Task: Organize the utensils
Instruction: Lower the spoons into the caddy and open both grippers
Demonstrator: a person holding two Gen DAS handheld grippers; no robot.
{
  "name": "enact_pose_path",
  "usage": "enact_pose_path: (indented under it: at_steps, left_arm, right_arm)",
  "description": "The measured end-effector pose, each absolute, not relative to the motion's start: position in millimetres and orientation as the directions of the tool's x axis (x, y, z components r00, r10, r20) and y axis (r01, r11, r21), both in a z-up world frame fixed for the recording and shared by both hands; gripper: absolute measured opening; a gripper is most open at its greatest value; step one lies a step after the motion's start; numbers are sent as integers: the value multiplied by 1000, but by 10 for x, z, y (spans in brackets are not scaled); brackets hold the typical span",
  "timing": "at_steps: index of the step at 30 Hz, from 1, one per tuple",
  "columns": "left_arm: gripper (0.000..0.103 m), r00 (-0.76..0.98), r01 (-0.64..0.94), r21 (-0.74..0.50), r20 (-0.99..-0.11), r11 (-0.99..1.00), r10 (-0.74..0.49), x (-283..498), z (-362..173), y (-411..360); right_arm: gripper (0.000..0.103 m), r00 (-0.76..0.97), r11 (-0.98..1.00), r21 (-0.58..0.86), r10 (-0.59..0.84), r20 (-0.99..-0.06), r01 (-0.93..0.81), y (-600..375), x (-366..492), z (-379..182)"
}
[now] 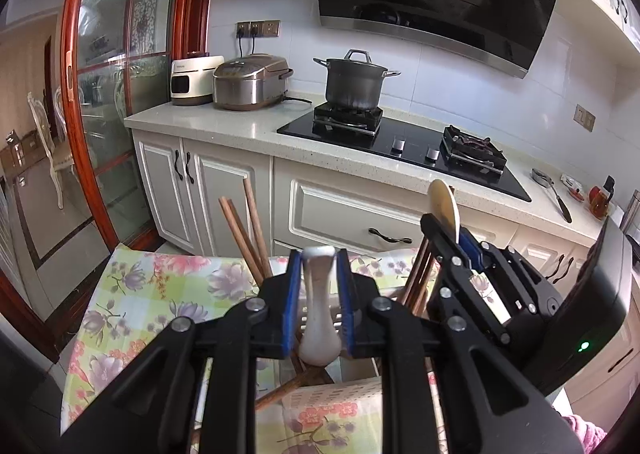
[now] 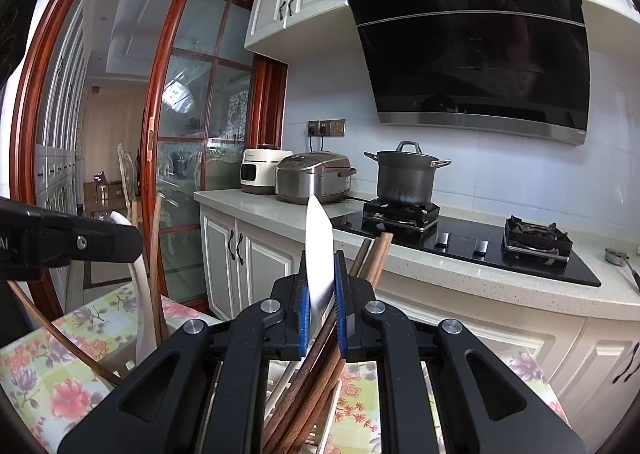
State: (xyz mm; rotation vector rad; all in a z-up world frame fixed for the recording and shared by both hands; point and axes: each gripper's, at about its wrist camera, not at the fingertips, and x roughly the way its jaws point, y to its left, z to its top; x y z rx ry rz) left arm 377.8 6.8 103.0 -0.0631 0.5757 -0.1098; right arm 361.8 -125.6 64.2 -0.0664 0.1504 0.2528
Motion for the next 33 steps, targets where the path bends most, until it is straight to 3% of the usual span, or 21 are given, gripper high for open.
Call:
enact_pose_path:
  at_steps: [5,16,20,23,27,33]
  left_arm:
    - [39,846,72,-72,-524,995,-99,3727,1020,63]
    - [47,839,67,-112,-531,991,-117,3603,978,157]
    - [56,850,77,-110,-512,991,-123,3497,1001,122]
    - [66,865,83,-98,-488,992,-120,3343,1006,89]
    - [84,900,50,-64,-429,997,-73,3068,1020,56]
    - [96,931,12,-5,-364,1000,-13,2610,936,47]
  right_arm:
    - [11,954,965,-36,251,-163,-260,-1253,3630,574]
    - [15,953,966,-25,251,-170,-259,-1249,3594,537]
    - [30,953,965,-12,258,-161,-263,-1320,3450,595]
    - [30,952,965,-12,258,-165,-264,-1396,3275,623]
    - [42,942,962,0,267,-202,-272,-1529,3022,622]
    - [49,924,960,2,270,-271,-280,-1687,2607,641]
